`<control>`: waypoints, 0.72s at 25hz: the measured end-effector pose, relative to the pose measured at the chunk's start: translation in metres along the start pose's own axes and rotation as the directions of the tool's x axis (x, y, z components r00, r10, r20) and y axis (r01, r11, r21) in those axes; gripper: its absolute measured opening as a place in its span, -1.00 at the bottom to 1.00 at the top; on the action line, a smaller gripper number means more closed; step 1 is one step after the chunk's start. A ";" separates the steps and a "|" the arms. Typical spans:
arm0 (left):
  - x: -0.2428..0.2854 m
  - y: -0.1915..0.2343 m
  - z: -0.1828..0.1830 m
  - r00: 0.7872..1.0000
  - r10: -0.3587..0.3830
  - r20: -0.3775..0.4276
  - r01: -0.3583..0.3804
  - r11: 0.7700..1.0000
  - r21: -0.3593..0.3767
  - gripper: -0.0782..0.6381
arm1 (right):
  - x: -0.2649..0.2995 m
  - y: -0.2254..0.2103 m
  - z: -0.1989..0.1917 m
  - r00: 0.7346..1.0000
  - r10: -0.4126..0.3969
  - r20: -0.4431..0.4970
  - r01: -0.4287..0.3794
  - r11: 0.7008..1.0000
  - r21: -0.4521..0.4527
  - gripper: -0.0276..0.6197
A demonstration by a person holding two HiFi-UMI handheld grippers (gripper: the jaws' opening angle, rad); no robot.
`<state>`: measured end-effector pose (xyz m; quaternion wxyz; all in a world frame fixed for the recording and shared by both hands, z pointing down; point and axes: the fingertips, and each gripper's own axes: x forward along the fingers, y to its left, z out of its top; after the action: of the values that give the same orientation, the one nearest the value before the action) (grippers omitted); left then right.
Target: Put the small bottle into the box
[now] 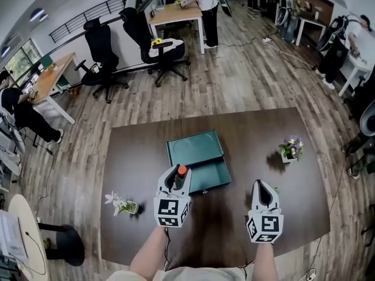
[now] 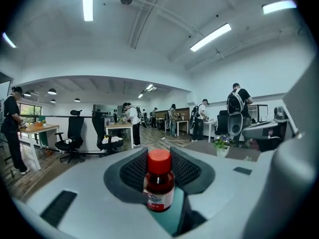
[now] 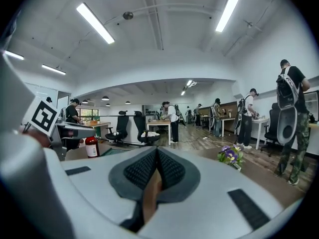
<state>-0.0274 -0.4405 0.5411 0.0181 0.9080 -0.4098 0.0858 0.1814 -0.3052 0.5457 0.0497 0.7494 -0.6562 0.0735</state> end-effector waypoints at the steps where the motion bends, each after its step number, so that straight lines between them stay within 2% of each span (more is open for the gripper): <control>1: 0.007 -0.005 -0.006 1.000 -0.012 -0.014 0.012 1.000 -0.002 -0.39 | 0.000 -0.001 -0.003 1.000 0.001 -0.008 -0.001 1.000 0.000 -0.91; 7: 0.041 -0.025 -0.045 0.994 -0.063 -0.094 0.062 0.998 -0.020 -0.39 | 0.005 0.001 -0.022 0.998 0.024 -0.058 -0.025 1.000 -0.016 -0.91; 18: 0.082 -0.044 -0.101 0.973 -0.097 -0.210 0.097 0.995 -0.013 -0.39 | 0.018 -0.001 -0.047 0.994 0.045 -0.103 -0.045 0.999 0.003 -0.91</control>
<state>0.0443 -0.4612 0.6560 0.0667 0.9127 -0.3608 0.1800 0.1826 -0.3144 0.5948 0.0817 0.7297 -0.6693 0.1132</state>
